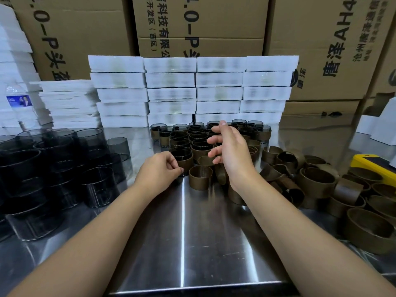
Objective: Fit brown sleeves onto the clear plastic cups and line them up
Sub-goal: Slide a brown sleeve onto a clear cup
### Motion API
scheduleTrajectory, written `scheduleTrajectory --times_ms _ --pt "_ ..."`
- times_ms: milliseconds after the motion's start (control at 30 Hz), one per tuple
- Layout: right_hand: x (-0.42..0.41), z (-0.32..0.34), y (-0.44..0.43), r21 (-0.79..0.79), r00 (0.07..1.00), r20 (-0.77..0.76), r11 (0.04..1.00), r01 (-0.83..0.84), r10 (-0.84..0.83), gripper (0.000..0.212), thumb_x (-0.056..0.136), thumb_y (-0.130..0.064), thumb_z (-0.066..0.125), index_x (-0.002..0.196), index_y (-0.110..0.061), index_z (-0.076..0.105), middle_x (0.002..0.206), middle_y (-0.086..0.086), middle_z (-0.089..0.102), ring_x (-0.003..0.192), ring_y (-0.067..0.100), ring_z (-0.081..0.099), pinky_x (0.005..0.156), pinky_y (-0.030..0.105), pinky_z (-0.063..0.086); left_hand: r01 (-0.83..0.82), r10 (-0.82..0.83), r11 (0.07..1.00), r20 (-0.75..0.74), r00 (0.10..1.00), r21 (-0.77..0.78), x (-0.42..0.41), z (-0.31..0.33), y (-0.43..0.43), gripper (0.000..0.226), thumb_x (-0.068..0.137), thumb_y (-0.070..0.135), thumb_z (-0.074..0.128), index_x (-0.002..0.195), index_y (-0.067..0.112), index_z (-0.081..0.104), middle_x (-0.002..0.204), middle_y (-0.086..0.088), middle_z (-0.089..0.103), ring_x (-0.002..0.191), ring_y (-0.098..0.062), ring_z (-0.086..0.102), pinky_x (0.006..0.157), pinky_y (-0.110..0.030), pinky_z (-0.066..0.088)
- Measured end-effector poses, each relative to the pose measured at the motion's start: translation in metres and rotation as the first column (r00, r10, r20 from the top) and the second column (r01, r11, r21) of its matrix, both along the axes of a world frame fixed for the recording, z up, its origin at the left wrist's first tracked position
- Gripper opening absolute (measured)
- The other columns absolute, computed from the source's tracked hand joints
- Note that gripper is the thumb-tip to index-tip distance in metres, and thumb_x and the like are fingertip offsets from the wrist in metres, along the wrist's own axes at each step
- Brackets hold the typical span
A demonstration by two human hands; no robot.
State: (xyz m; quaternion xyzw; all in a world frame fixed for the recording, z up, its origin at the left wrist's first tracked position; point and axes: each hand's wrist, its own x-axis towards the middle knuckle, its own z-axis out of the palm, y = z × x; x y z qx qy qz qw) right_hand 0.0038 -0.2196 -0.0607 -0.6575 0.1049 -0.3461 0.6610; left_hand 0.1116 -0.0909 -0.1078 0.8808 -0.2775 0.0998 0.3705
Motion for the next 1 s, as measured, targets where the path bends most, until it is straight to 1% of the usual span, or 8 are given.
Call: scheduleTrajectory --times_ms 100,267,400,633,767,833,933,1000 --pt "0.0 -0.001 0.0 -0.003 1.0 -0.003 1.0 -0.003 0.003 0.026 0.101 -0.038 0.037 0.094 -0.021 0.056 0.083 0.001 0.058 0.051 0.01 0.049 0.045 0.021 0.039 0.039 -0.039 0.999 0.006 0.999 -0.005 -0.001 -0.002 -0.001 0.023 0.083 0.018 0.072 0.072 0.028 0.055 0.067 0.013 0.06 0.066 -0.008 0.056 0.059 -0.019 0.04" --pt "0.0 0.0 0.001 -0.008 1.0 -0.007 1.0 -0.004 0.004 0.026 0.101 -0.038 0.037 0.094 -0.021 0.056 0.081 -0.001 0.058 0.049 0.009 0.049 0.045 0.02 0.039 0.139 -0.14 0.99 -0.036 0.99 -0.02 -0.002 -0.003 -0.001 0.019 0.086 0.009 0.067 0.095 0.023 0.061 0.084 0.01 0.066 0.088 -0.013 0.064 0.086 -0.026 0.048" --pt "0.0 -0.001 0.001 -0.012 1.0 -0.009 1.0 -0.005 0.005 0.025 0.101 -0.038 0.037 0.093 -0.023 0.056 0.08 -0.001 0.059 0.049 0.008 0.05 0.044 0.019 0.04 0.213 -0.214 0.977 -0.025 0.977 -0.033 -0.001 -0.003 -0.001 0.032 0.088 -0.003 0.055 0.099 0.024 0.065 0.086 0.011 0.067 0.081 -0.001 0.062 0.078 -0.006 0.044" --pt "0.0 -0.002 0.001 -0.025 1.0 -0.014 1.0 -0.008 0.007 0.025 0.101 -0.038 0.037 0.092 -0.024 0.055 0.081 -0.002 0.059 0.05 0.008 0.05 0.045 0.02 0.04 0.341 -0.34 0.94 -0.132 0.931 -0.017 -0.004 -0.006 -0.005 0.06 0.086 -0.021 0.033 0.132 0.01 0.056 0.118 0.003 0.061 0.113 -0.004 0.052 0.087 0.006 0.03" --pt "-0.001 -0.001 0.001 -0.017 1.0 -0.012 1.0 -0.013 0.013 0.025 0.101 -0.038 0.037 0.091 -0.024 0.055 0.079 -0.002 0.058 0.048 0.007 0.05 0.044 0.019 0.04 0.326 -0.299 0.937 -0.19 0.935 0.125 -0.001 -0.012 -0.007 0.055 0.097 -0.006 0.038 0.148 0.016 0.035 0.151 0.001 0.038 0.142 -0.012 0.03 0.109 -0.012 0.018" --pt "-0.001 -0.002 0.002 -0.018 1.0 -0.012 1.0 -0.016 0.016 0.025 0.101 -0.038 0.037 0.09 -0.025 0.055 0.079 -0.002 0.058 0.047 0.006 0.05 0.043 0.018 0.04 0.249 -0.223 0.957 -0.168 0.96 0.149 0.004 -0.013 -0.005 0.053 0.099 0.002 0.04 0.15 0.017 0.031 0.157 0.0 0.028 0.146 -0.015 0.022 0.113 -0.019 0.013" --pt "-0.001 -0.002 0.002 -0.034 1.0 -0.02 0.999 -0.014 0.013 0.024 0.101 -0.038 0.036 0.091 -0.026 0.055 0.08 -0.002 0.059 0.048 0.006 0.05 0.043 0.016 0.04 0.099 -0.089 0.979 -0.065 0.994 0.179 0.008 -0.007 0.002 0.048 0.099 0.012 0.044 0.146 0.019 0.039 0.149 -0.005 0.043 0.138 -0.022 0.039 0.11 -0.027 0.029" --pt "-0.001 -0.002 0.001 -0.036 1.0 -0.024 0.999 -0.015 0.014 0.024 0.101 -0.038 0.036 0.091 -0.026 0.055 0.08 -0.002 0.059 0.048 0.006 0.05 0.043 0.016 0.04 -0.076 0.038 0.95 0.128 0.991 0.302 0.004 0.001 0.007 0.045 0.096 0.022 0.049 0.14 0.022 0.048 0.136 -0.007 0.057 0.125 -0.027 0.05 0.101 -0.033 0.038"
